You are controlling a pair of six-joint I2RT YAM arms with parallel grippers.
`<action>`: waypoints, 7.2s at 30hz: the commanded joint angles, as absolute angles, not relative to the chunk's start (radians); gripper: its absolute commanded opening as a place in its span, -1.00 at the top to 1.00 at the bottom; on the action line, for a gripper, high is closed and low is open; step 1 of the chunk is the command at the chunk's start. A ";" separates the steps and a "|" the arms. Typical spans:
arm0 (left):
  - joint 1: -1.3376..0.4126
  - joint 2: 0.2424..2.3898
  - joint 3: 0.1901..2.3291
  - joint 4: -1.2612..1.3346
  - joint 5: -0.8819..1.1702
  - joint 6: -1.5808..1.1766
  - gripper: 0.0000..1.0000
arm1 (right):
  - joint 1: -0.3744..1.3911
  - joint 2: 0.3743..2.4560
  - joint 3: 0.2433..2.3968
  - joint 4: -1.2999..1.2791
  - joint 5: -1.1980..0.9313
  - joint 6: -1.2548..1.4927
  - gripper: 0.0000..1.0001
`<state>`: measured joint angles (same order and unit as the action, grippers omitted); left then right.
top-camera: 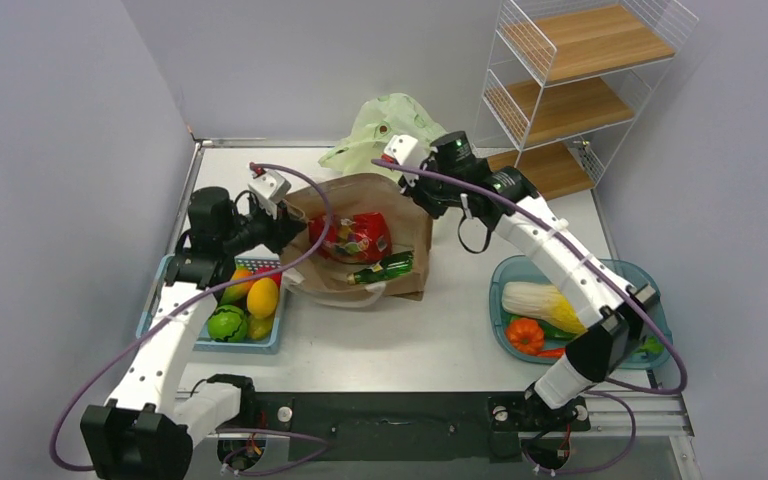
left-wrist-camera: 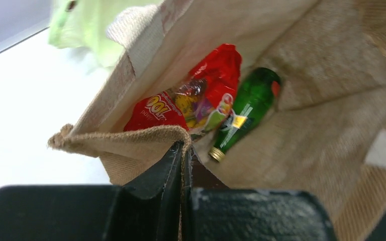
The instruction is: Untie the knot of the grocery bags and take out the mixed food
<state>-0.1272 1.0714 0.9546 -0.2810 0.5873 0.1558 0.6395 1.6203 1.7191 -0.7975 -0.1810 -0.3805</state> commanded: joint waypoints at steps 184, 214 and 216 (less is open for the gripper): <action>-0.352 1.394 1.535 0.098 0.926 -0.254 -0.42 | -0.124 0.667 1.224 -0.658 -0.477 0.364 1.00; -0.348 1.289 1.433 -0.093 0.907 -0.023 -0.44 | -0.295 1.415 1.684 -0.235 -0.696 0.410 1.00; -0.348 1.290 1.439 -0.121 0.906 -0.007 -0.45 | -0.295 1.456 1.714 -0.211 -0.692 0.421 1.00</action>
